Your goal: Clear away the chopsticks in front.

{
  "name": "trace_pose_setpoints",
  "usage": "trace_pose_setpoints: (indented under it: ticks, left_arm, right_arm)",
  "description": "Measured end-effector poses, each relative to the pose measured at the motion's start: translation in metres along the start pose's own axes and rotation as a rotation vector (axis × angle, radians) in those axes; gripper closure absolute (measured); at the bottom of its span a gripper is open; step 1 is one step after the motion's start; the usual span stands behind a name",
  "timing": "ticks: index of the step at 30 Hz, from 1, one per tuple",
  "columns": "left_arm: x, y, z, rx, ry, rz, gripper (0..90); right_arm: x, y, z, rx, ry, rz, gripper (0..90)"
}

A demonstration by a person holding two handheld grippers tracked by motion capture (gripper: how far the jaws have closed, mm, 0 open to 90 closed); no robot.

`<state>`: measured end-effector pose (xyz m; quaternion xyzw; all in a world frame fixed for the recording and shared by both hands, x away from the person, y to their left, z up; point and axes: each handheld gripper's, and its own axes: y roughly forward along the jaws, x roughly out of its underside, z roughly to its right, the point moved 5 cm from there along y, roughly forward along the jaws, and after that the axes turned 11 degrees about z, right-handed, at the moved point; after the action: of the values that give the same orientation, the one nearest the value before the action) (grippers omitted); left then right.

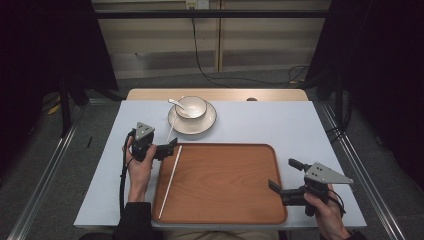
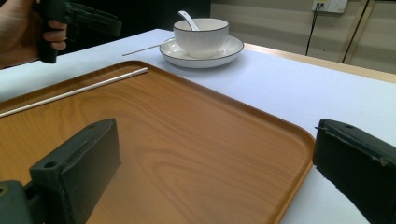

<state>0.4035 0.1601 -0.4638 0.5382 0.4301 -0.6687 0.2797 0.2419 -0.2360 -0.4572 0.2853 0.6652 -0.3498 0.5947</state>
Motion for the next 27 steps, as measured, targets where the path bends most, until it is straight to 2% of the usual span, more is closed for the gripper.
trace_pose_setpoints:
  ticks: [2,3,4,6,8,9,10,12,13,15,16,17,18,21,22,23,24,25,27]
  left_arm:
    - [-0.002,0.005,-0.005,-0.006,0.007,0.000,6.6]
    - [-0.004,0.006,-0.006,-0.022,0.005,0.014,6.6]
    - [-0.008,0.010,-0.010,-0.014,0.017,0.006,7.2]
    - [-0.010,0.011,-0.011,-0.019,0.014,0.008,6.7]
    - [-0.013,0.015,-0.011,-0.002,0.018,0.012,6.7]
    - [-0.014,0.016,-0.013,-0.009,0.040,0.012,7.1]
    - [-0.014,0.022,-0.011,0.020,0.048,-0.027,7.0]
    - [-0.015,0.025,-0.012,0.021,0.055,-0.041,7.3]
    - [-0.016,0.027,-0.012,0.008,0.054,-0.021,7.3]
    - [-0.017,0.033,-0.013,0.020,0.056,-0.031,6.8]
    - [-0.017,0.037,-0.015,0.024,0.053,-0.056,6.8]
    - [-0.017,0.039,-0.015,0.020,0.051,-0.055,6.8]
    - [-0.018,0.042,-0.015,0.028,0.067,-0.059,7.7]
    - [-0.019,0.050,-0.019,0.035,0.065,-0.078,7.5]
    - [-0.019,0.056,-0.024,0.036,0.034,-0.102,8.7]
    - [-0.019,0.056,-0.024,0.036,0.034,-0.102,9.1]
    - [-0.019,0.060,-0.027,0.030,0.043,-0.123,9.1]
    - [-0.019,0.063,-0.027,0.024,0.041,-0.113,9.1]
    - [-0.019,0.068,-0.031,0.048,0.056,-0.146,9.7]
  right_arm:
    - [0.000,0.001,0.000,0.000,0.000,0.000,0.5]
    - [0.000,0.001,0.000,0.000,0.000,0.000,0.5]
    - [0.000,0.001,0.000,0.002,0.000,0.002,0.6]
    - [0.000,0.000,0.000,0.001,0.004,0.000,0.5]
    - [0.000,0.000,0.000,0.000,0.005,0.002,0.6]
    - [0.000,0.000,0.000,0.001,0.006,0.003,0.5]
    - [0.000,0.000,0.000,0.000,0.007,0.002,0.5]
    - [-0.001,0.000,0.000,-0.003,0.015,0.003,0.5]
    - [-0.001,0.000,0.000,-0.003,0.015,0.003,0.5]
    - [-0.001,0.000,-0.001,-0.005,0.006,0.010,0.5]
    - [-0.001,0.000,-0.001,-0.006,0.005,0.012,0.4]
    - [-0.001,-0.001,-0.001,-0.004,0.005,0.012,0.4]
    - [-0.001,0.000,-0.001,-0.006,0.009,0.005,0.4]
    - [0.000,0.000,-0.001,-0.010,-0.001,0.003,0.4]
    - [0.000,0.000,-0.002,-0.013,-0.005,0.004,0.4]
    - [0.000,0.000,-0.002,-0.013,-0.005,0.004,0.4]
    - [0.000,0.000,-0.002,-0.016,-0.006,0.003,0.4]
    - [0.000,0.000,-0.002,-0.016,-0.004,0.003,0.4]
    - [0.000,0.001,-0.003,-0.018,-0.002,0.000,0.4]
